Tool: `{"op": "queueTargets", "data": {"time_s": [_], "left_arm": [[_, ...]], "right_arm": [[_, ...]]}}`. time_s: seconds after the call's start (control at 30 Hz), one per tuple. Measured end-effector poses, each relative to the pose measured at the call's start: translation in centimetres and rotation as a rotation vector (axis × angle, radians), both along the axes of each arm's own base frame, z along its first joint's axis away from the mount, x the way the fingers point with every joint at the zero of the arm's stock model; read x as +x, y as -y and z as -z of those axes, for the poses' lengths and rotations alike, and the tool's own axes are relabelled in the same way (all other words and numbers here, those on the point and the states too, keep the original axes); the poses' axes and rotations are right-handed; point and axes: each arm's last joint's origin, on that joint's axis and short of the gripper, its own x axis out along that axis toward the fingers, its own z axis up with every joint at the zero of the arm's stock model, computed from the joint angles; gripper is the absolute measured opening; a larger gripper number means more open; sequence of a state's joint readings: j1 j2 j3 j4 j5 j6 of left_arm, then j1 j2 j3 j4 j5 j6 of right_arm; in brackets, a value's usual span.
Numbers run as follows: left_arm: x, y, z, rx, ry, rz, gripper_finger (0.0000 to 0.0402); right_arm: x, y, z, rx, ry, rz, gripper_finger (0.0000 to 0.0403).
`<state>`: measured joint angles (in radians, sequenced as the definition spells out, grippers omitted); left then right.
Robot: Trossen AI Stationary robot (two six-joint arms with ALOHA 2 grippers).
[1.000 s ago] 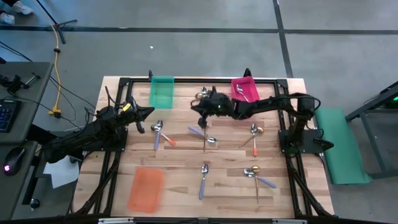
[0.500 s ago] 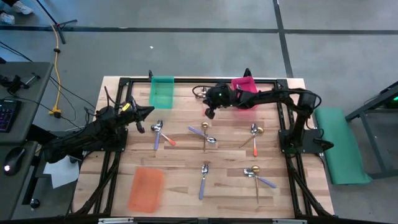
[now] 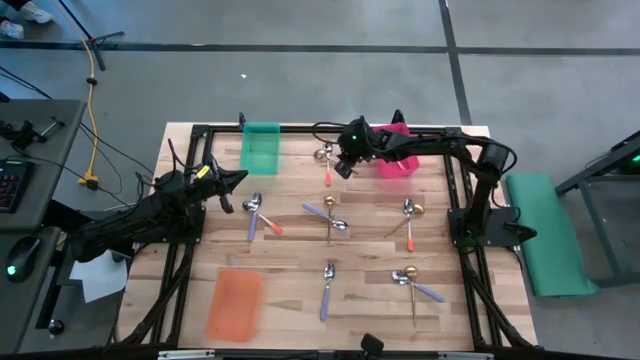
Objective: Sort silverware by color (type)
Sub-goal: Put the gold spoon into the orange bin
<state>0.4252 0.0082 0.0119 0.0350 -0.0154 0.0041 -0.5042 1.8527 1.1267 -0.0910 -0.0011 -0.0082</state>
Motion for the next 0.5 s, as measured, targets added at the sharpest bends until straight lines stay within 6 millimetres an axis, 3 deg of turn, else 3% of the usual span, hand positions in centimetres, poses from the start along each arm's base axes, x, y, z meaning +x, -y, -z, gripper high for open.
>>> {"op": "queueTargets", "data": {"time_s": [0.27,0.5], "left_arm": [[0.1,0.0,0.3,-0.014,-0.025,0.005,0.0],[0.1,0.0,0.3,-0.015,-0.028,0.005,0.0]], "right_arm": [[-0.2,0.4,3.3,0.091,-0.1,-0.02,0.0133],[-0.2,0.4,3.9,0.116,-0.111,-0.025,0.0125]]}}
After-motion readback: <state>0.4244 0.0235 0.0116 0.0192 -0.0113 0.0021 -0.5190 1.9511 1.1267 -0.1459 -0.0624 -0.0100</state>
